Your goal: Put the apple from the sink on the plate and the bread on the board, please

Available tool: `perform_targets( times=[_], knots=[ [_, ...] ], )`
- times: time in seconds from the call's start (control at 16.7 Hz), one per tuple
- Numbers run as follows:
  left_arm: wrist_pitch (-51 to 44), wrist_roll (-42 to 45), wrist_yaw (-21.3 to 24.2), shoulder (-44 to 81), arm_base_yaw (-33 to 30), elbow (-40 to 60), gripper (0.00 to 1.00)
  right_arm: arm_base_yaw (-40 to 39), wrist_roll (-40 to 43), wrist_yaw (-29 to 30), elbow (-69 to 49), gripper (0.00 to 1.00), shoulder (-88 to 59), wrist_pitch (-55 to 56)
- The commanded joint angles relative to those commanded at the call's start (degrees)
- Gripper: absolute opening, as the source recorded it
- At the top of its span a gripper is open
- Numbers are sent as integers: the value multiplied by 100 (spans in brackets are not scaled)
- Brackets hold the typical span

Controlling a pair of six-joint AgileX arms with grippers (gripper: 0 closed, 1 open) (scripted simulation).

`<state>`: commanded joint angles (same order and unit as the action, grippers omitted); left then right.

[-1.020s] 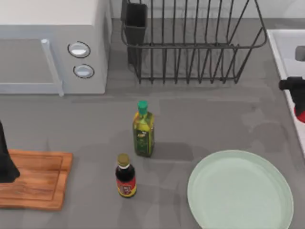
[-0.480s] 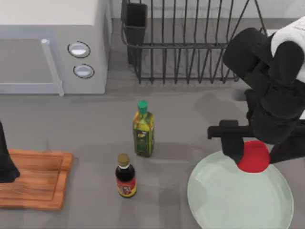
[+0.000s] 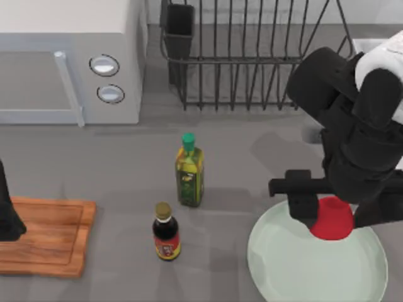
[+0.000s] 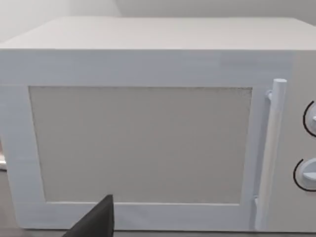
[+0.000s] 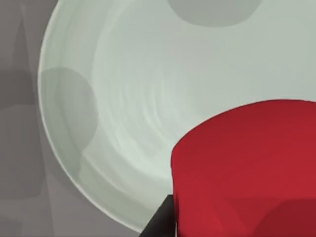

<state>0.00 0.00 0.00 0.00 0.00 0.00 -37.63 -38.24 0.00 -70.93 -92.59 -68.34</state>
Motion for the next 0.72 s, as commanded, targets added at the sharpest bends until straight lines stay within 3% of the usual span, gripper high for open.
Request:
perform_targets(
  times=[0.72],
  knots=[
    [0,0,0,0,0,0,100,0,0,0,0,98,0,0]
  ],
)
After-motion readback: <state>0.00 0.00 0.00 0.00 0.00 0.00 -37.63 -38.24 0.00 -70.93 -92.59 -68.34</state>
